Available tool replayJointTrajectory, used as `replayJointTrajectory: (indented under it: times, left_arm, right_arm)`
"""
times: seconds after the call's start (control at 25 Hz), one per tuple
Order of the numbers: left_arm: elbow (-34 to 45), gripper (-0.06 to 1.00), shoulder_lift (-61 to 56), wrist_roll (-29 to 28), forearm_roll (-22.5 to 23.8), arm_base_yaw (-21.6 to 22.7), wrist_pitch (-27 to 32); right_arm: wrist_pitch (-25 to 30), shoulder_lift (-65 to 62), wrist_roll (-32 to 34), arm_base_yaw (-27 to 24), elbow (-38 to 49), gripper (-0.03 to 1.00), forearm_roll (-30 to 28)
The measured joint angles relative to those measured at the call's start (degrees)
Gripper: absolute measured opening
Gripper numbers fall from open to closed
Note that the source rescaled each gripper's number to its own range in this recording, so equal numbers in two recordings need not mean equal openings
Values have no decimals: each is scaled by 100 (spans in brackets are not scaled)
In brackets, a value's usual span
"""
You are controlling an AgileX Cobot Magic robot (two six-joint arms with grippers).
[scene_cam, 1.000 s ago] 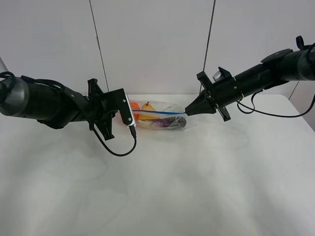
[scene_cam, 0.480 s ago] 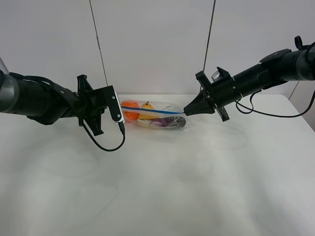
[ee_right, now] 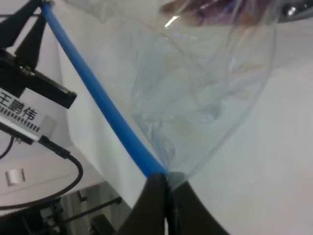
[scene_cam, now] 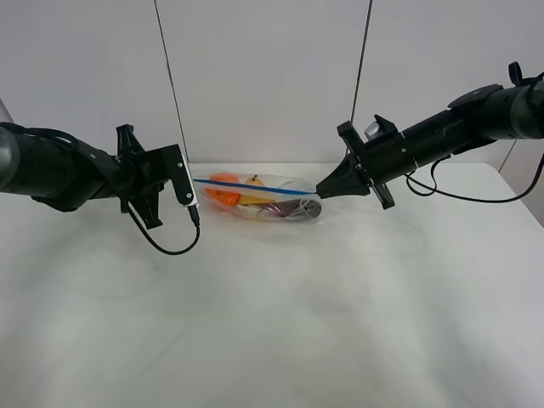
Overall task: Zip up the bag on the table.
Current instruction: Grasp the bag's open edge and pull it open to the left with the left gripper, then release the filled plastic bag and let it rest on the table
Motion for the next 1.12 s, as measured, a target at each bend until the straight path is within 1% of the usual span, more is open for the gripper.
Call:
replayJointTrajectory:
  times: [0.16, 0.28, 0.36, 0.4, 0.44, 0.52, 0.6, 0.64, 0.72, 0.8, 0.92, 1.04, 1.12]
  left_arm:
    - [0, 0, 0, -6, 20, 46, 67]
    - [0, 0, 0, -158, 30, 66, 160]
    - [0, 6, 0, -436, 30, 92, 230]
    - [12, 12, 0, -626, 25, 142, 188]
    - [18, 22, 0, -808, 58, 180, 148]
    - [18, 49, 0, -1323, 218, 226, 100]
    - [18, 75, 0, -1846, 530, 226, 73]
    - [18, 85, 0, -2128, 652, 236, 18]
    - [18, 93, 0, -2587, 860, 291, -103]
    - [18, 97, 0, -3012, 908, 450, -187]
    - [18, 99, 0, -3616, 858, 747, -234]
    - [18, 100, 0, -4286, 517, 960, -266]
    - [11, 100, 0, -4559, 225, 1060, -134]
  right_arm:
    - [0, 0, 0, 0, 0, 0, 37]
    - [0, 0, 0, 0, 0, 0, 37]
    - [0, 0, 0, 0, 0, 0, -30]
    - [12, 0, 0, -7, 0, 0, -136]
    - [18, 0, 0, -20, 0, 0, -187]
    - [34, 0, 0, -26, 0, 0, -237]
    - [69, 0, 0, -26, 0, 0, -237]
    - [82, 0, 0, -26, 0, 0, -242]
    - [82, 0, 0, -26, 0, 0, -254]
    - [82, 0, 0, -26, 0, 0, -250]
    - [86, 0, 0, -26, 0, 0, -255]
    - [86, 0, 0, -26, 0, 0, -255]
    - [86, 0, 0, -26, 0, 0, -255]
